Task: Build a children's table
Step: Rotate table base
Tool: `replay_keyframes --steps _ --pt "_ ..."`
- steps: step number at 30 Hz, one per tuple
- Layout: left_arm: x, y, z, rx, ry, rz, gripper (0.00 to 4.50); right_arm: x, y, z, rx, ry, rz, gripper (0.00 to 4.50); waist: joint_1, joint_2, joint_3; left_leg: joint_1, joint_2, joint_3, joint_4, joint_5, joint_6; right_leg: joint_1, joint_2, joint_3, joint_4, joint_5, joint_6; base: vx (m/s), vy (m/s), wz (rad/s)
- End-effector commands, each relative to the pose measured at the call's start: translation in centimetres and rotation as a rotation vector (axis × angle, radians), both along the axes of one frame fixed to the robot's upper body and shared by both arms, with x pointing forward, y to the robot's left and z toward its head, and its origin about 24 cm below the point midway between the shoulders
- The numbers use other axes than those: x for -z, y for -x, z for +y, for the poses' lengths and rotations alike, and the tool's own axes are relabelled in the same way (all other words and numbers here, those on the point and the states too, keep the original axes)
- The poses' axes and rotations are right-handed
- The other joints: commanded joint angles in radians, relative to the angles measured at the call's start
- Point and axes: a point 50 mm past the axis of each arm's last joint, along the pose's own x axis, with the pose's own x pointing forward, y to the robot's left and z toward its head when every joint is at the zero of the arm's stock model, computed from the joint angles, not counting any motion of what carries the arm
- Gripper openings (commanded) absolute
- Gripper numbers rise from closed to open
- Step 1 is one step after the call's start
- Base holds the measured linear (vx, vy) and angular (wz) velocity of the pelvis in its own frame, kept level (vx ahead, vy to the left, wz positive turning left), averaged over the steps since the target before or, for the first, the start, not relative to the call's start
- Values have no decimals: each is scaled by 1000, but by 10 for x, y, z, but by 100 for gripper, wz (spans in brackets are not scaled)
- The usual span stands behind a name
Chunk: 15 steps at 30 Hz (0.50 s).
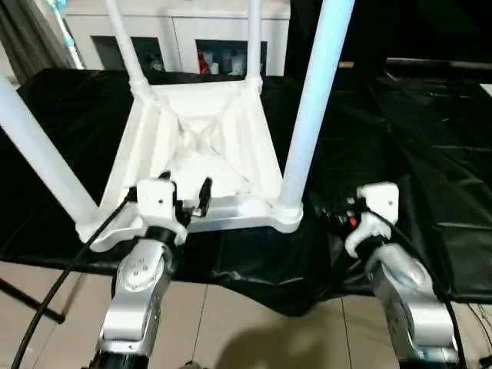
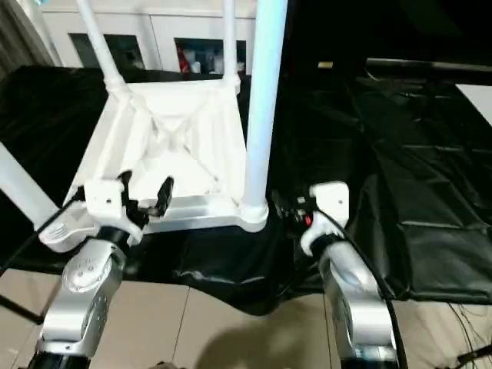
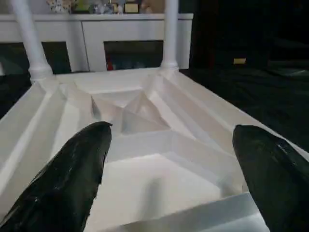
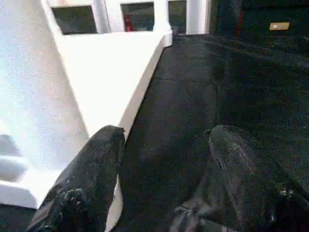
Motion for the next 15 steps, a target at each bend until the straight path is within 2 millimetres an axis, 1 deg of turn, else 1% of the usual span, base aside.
replay_keyframes --steps 1,2,3,4,5,6,7,8,9,10,11,12,13,14,15 --pt "0 -1 6 -26 0 10 445 3 -2 3 -18 33 9 317 0 -14 -65 10 25 -7 -68 -117 30 44 -32 30 -65 -53 -165 0 0 0" --pt "1 0 6 -23 -1 12 445 3 -2 5 -35 39 10 317 0 -15 -65 10 24 -7 -67 -114 34 45 -32 30 -64 -48 -167 0 0 0" --pt "1 0 7 -22 -2 14 445 3 -2 7 -47 44 10 317 -1 -17 -63 17 26 -6 -74 -185 32 50 -34 29 -70 -125 -160 0 0 0" --pt "2 1 8 -20 -6 17 445 2 -2 11 -69 42 7 317 -1 -15 -61 22 28 -8 -78 -232 27 51 -35 28 -73 -182 -154 0 0 0" --pt "3 3 8 -21 -13 20 445 2 -1 14 -90 45 6 317 -6 -14 -53 40 27 -8 -89 -386 19 53 -30 21 -92 -377 -129 0 0 0" --pt "3 3 9 -21 -17 21 445 2 -1 16 -102 46 5 317 -9 -12 -50 48 27 -8 -92 -429 20 51 -25 18 -99 -425 -126 0 0 0" --pt "3 4 9 -20 -17 24 445 2 0 17 -112 48 4 317 -13 -14 -44 61 22 -6 -93 -488 26 52 -20 13 -113 -504 -118 0 0 0" --pt "4 6 9 -16 -17 28 445 3 0 18 -118 49 4 317 -15 -13 -38 70 19 -5 -93 -522 27 51 -18 9 -119 -553 -114 0 0 0" --pt "4 7 9 -9 -19 31 445 3 0 18 -116 49 4 317 -18 -16 -36 76 17 -6 -96 -528 33 61 -20 6 -130 -596 -105 0 0 0" --pt "4 7 9 -1 -20 33 445 3 -1 18 -113 47 2 317 -16 -13 -40 83 15 -5 -99 -509 38 69 -23 8 -136 -595 -105 0 0 0" --pt "3 7 9 1 -23 32 445 3 -1 19 -112 43 4 317 -18 -13 -41 83 17 -6 -102 -497 41 73 -22 9 -136 -576 -110 0 0 0" --pt "3 7 9 1 -24 32 445 3 -2 19 -115 47 -2 317 -20 -13 -43 84 17 -6 -108 -479 47 82 -18 8 -135 -535 -123 0 0 0" --pt "3 7 10 1 -24 32 445 3 -2 20 -117 48 -5 317 -21 -12 -51 81 18 -6 -110 -444 56 93 -17 11 -127 -462 -146 75 11 2" --pt "3 6 10 1 -23 32 445 3 -2 21 -121 32 -5 317 -21 -12 -54 79 18 -5 -110 -421 63 97 -17 12 -123 -419 -160 53 8 1" --pt "3 5 11 0 -24 32 445 3 -2 21 -121 28 -4 317 -30 6 -56 207 55 18 -105 -503 -31 11 24 19 -104 -338 -215 47 -15 -24"
